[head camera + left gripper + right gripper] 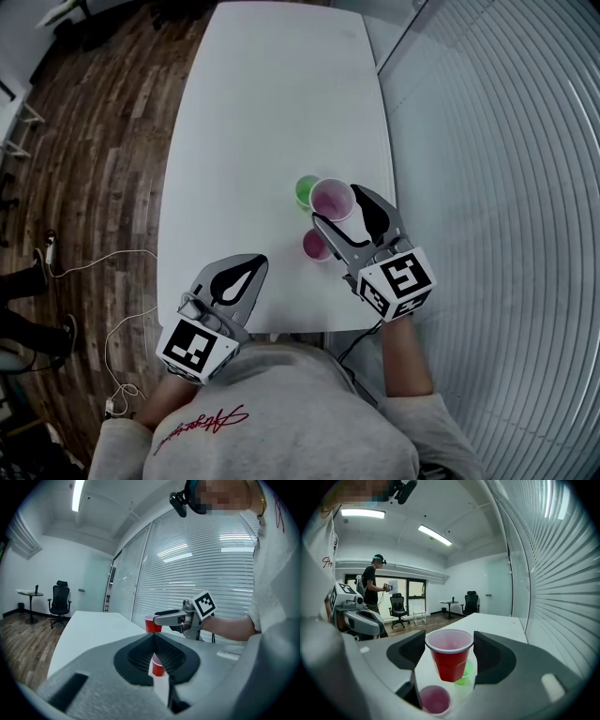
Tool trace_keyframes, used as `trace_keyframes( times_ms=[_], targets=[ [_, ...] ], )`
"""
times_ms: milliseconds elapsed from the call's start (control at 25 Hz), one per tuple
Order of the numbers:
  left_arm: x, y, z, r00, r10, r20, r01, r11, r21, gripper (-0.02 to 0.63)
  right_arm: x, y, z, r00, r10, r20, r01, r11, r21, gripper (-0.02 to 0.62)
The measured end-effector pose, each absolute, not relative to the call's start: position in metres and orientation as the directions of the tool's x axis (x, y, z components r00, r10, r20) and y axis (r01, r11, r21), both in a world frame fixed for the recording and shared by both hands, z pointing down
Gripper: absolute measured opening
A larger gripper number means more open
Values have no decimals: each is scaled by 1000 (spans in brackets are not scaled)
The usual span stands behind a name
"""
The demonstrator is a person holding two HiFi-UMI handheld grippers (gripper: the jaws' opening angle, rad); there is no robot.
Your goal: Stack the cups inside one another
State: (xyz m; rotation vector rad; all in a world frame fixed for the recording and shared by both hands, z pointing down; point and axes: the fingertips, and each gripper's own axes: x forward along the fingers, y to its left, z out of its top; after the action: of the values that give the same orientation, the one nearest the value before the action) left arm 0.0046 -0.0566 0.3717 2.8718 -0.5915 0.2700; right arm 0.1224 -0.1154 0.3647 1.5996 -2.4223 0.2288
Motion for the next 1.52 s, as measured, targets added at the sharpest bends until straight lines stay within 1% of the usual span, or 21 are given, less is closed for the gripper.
trace_keyframes(
  times_ms=[520, 760, 920, 1040, 1520],
  targets=[
    [16, -54, 374, 916, -334, 222, -373, -913, 164, -6, 111, -100, 364, -410, -873, 263, -906, 423, -10, 324],
    [22, -51, 376, 921, -312, 232, -353, -921, 164, -6, 113, -95, 370, -406, -876, 262, -911, 412, -33, 324],
    [30, -51, 376, 928, -307, 209, -343, -926, 159, -6, 115, -91, 380, -408, -874, 264, -911, 409, -52, 324],
    [30, -52, 378, 925, -301, 232, -342, -926, 162, -6, 114, -89, 382, -412, -872, 266, -910, 410, -64, 324],
    [33, -49, 383, 931, -286, 225, -327, -929, 173, -6, 113, -78, 404, -404, -871, 280, -915, 391, -102, 324]
  ],
)
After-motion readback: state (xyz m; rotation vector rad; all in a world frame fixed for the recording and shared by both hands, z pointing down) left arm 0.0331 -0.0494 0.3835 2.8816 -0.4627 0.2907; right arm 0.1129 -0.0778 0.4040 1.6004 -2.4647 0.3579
